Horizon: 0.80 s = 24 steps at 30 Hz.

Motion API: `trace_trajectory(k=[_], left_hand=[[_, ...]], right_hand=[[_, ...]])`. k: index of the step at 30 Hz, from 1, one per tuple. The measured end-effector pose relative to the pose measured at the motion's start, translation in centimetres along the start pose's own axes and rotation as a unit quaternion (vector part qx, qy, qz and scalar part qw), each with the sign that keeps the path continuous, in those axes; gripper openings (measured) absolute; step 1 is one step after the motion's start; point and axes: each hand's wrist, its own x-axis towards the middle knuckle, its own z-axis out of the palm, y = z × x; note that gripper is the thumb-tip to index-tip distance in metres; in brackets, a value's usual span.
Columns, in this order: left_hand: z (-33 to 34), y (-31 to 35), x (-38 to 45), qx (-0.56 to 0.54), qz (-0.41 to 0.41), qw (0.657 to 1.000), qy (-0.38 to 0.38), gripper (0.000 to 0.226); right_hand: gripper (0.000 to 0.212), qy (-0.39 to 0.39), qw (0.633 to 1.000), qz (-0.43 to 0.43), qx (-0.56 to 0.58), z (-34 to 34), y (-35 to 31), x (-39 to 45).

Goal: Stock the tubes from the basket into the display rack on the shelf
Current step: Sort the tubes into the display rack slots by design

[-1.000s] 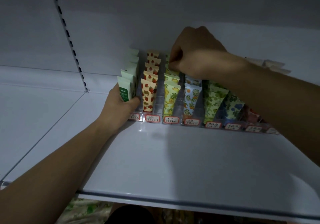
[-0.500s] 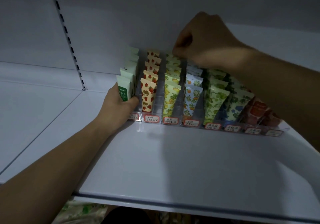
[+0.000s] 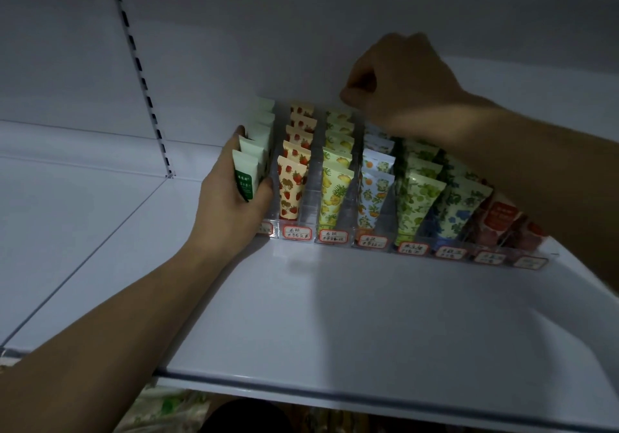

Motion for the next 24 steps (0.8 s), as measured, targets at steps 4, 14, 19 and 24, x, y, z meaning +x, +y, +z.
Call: trace_trajectory(k=[4,14,19,24], left_hand=[[0.1,0.2,-0.1,0.005,0.014,1.000,0.002,0.071],[0.0,-0.1,-0.1,0.086,0.073,0.994,-0.013,0.063],[0.0,-0.3,-0.1,0.054,0.033,0.998,-0.019,0.076],[0.0,-1.1,0.2,0.042,-0.009,0.999,-0.017,0.087]], right_hand=[[0.020,-0.056,0.998,-0.001,-0.025,0.7,0.8,0.9],[0.023,-0.110,0.993,0.012,-0.033,1.2,1.3,1.9],[0.021,-0.044,0.999,-0.014,-0.020,-1.5,0.0,1.0],[0.016,-0.097,0.992,-0.071,0.026,-0.6,-5.1,-3.3]])
